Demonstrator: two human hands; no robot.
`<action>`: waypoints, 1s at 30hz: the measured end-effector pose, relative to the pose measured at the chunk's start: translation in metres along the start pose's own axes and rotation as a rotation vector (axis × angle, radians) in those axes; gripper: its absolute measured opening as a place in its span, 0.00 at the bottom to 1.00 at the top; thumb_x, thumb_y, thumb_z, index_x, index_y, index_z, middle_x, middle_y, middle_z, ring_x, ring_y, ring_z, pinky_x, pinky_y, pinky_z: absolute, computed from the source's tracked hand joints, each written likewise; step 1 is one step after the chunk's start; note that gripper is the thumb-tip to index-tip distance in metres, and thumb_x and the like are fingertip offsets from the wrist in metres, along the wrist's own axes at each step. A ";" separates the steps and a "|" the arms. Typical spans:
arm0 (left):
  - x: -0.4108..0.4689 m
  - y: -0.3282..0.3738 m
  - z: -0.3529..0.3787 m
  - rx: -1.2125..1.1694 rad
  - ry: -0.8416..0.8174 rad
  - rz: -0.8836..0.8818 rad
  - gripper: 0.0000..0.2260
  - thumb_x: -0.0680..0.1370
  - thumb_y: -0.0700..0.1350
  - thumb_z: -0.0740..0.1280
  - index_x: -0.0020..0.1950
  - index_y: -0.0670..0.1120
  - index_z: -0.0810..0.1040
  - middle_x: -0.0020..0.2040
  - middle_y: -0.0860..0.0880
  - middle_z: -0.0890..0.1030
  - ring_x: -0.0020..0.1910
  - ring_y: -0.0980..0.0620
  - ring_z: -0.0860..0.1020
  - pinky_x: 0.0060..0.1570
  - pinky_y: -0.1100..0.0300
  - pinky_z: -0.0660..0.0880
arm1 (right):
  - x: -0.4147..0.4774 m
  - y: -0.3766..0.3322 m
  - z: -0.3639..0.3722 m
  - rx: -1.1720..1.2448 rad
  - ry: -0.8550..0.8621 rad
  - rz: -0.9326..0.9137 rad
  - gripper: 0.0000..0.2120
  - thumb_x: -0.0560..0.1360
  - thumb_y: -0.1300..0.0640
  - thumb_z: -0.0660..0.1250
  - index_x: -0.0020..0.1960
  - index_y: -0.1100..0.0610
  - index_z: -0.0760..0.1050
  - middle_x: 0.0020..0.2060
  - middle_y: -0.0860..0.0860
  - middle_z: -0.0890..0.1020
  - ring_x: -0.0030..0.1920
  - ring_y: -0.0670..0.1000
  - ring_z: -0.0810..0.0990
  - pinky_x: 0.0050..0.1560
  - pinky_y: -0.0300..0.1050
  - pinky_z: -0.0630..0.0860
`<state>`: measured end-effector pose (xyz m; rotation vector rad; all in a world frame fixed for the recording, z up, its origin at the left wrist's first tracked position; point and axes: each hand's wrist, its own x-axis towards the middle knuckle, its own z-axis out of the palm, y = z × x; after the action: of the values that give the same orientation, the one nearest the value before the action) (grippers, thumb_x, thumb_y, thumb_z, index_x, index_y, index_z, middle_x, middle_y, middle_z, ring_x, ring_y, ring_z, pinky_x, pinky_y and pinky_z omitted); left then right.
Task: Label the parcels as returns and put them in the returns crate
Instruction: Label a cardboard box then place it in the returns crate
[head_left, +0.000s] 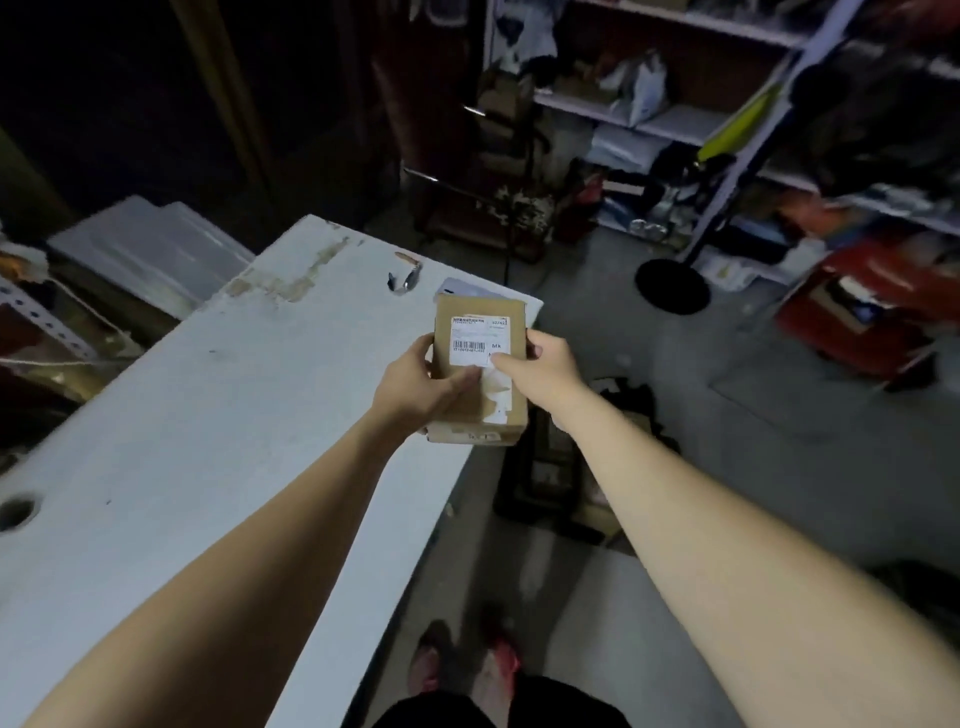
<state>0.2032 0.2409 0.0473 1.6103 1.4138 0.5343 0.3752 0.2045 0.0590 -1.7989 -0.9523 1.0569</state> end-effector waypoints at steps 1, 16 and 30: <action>-0.001 0.009 0.009 0.014 -0.038 0.027 0.30 0.73 0.59 0.72 0.73 0.55 0.68 0.57 0.51 0.79 0.53 0.47 0.81 0.47 0.44 0.82 | -0.007 0.005 -0.013 0.017 0.047 0.009 0.13 0.74 0.60 0.72 0.56 0.49 0.80 0.50 0.45 0.84 0.51 0.46 0.82 0.52 0.44 0.80; -0.122 0.147 0.239 0.202 -0.487 0.368 0.29 0.71 0.61 0.74 0.67 0.50 0.72 0.56 0.54 0.79 0.54 0.50 0.79 0.55 0.49 0.80 | -0.193 0.125 -0.244 0.069 0.681 0.171 0.16 0.69 0.50 0.71 0.57 0.44 0.81 0.48 0.38 0.84 0.48 0.43 0.82 0.51 0.46 0.82; -0.327 0.229 0.463 0.293 -0.979 0.666 0.27 0.72 0.64 0.72 0.67 0.58 0.70 0.55 0.54 0.77 0.54 0.46 0.79 0.56 0.45 0.79 | -0.431 0.248 -0.399 0.196 1.187 0.390 0.19 0.69 0.47 0.69 0.60 0.46 0.80 0.52 0.42 0.84 0.52 0.47 0.82 0.56 0.46 0.79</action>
<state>0.6149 -0.2094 0.0814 2.1372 0.2156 -0.1475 0.6325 -0.3785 0.0824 -2.0066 0.2195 0.1237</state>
